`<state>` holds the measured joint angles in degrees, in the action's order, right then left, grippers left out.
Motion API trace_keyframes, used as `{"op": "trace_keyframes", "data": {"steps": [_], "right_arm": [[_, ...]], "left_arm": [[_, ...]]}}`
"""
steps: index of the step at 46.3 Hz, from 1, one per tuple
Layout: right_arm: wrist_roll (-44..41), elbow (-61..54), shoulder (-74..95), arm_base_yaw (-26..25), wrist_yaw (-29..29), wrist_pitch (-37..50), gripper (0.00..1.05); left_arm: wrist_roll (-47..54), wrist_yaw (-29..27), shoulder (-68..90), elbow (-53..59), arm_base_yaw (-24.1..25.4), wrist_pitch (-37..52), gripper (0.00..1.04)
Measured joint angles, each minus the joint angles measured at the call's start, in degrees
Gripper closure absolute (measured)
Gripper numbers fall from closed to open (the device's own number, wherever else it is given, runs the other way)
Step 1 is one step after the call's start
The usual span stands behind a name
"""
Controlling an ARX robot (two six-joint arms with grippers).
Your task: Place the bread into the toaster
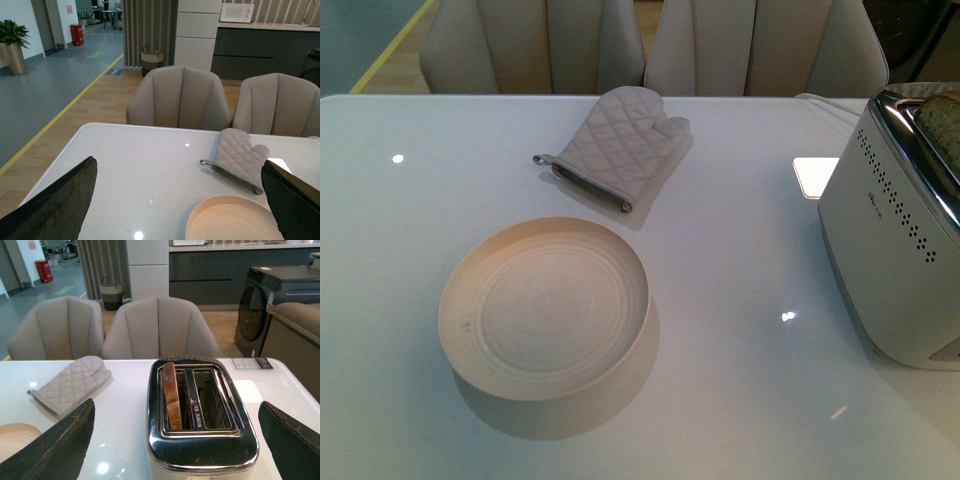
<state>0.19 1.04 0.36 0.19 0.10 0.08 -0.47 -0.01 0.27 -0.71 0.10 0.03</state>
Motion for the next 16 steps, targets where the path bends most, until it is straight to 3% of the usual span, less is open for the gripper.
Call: {"op": "trace_keyframes", "data": {"steps": [16], "right_arm": [[0.0,0.0,0.0,0.0,0.0,0.0,0.09]], "left_arm": [[0.0,0.0,0.0,0.0,0.0,0.0,0.07]]}}
